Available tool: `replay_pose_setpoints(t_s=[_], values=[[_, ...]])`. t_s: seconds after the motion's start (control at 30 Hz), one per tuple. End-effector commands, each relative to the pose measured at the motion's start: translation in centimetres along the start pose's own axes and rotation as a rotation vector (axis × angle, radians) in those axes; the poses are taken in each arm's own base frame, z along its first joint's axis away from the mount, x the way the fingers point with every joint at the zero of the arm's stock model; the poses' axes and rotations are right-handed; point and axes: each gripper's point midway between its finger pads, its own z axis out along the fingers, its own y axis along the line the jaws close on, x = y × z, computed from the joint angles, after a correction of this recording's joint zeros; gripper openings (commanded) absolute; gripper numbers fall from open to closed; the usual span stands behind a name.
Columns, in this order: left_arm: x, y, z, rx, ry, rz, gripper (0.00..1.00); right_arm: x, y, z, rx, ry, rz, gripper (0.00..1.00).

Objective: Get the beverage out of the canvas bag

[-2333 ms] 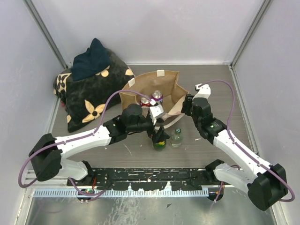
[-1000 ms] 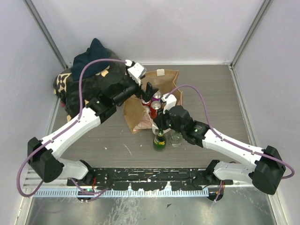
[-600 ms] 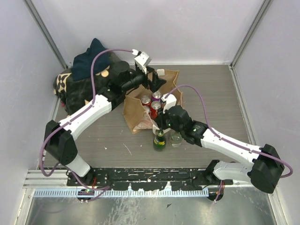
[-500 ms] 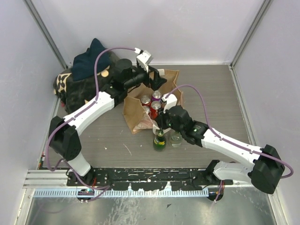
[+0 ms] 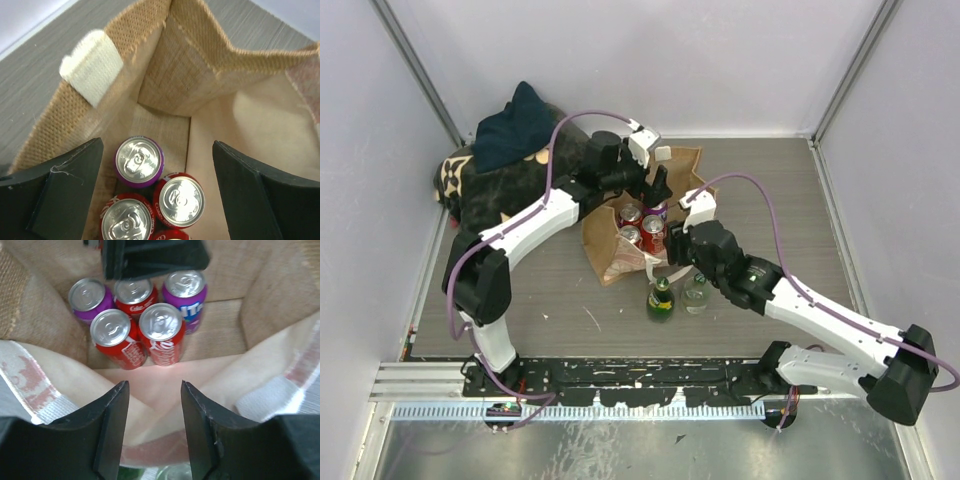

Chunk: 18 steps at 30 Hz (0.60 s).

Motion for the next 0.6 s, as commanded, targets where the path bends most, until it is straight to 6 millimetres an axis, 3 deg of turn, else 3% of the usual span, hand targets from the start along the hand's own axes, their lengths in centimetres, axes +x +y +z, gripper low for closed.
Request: replay_pose_setpoints(t_s=[0.0, 0.37, 0.57], values=[[2.5, 0.2, -0.5, 0.001, 0.054, 0.026, 0.98, -4.1, -2.2, -2.3, 0.106, -0.109, -0.014, 0.52], [6.1, 0.9, 0.3, -0.015, 0.092, 0.029, 0.98, 1.0, -2.5, -1.5, 0.104, -0.013, 0.034, 0.52], [6.8, 0.9, 0.8, -0.002, 0.106, 0.043, 0.98, 3.8, -3.1, -1.0, 0.125, 0.044, 0.025, 0.52]])
